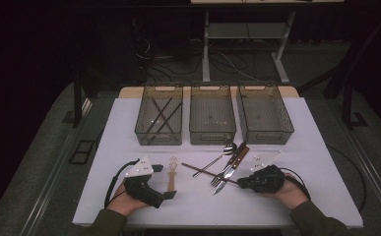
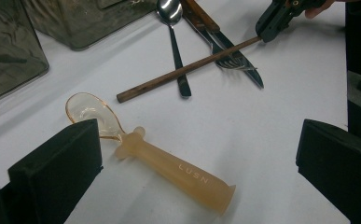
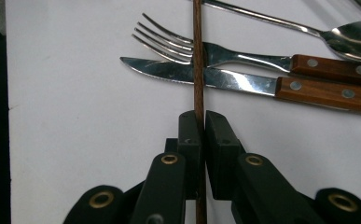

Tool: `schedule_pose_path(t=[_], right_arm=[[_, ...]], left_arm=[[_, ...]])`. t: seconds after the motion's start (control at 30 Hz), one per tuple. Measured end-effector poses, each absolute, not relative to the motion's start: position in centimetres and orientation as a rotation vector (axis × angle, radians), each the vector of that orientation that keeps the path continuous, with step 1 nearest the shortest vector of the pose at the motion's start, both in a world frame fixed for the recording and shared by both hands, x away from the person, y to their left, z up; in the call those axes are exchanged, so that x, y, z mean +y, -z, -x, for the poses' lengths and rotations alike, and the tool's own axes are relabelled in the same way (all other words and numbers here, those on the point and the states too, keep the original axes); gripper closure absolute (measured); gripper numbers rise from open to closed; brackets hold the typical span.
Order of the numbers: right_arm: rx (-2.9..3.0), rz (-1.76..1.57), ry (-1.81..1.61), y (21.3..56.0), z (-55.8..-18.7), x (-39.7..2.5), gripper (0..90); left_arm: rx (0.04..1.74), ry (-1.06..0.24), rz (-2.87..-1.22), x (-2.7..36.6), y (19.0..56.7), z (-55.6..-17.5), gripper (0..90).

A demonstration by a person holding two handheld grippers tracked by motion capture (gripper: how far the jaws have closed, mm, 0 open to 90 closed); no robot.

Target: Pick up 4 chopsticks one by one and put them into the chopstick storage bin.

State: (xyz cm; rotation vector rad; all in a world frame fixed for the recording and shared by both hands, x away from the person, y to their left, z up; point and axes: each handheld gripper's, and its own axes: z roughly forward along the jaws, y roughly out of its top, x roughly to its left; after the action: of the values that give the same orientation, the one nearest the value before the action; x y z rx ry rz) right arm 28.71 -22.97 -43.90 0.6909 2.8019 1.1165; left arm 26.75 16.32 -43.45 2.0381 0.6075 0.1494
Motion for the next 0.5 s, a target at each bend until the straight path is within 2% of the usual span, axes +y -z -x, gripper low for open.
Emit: schedule_pose_path(t=[0.5], right_arm=[[2.731, -0.708, -1.220, 42.5, -28.7, -23.7, 84.9]], left_arm=[[0.607, -0.148, -2.040, 16.4, 43.4, -26.8, 0.0]])
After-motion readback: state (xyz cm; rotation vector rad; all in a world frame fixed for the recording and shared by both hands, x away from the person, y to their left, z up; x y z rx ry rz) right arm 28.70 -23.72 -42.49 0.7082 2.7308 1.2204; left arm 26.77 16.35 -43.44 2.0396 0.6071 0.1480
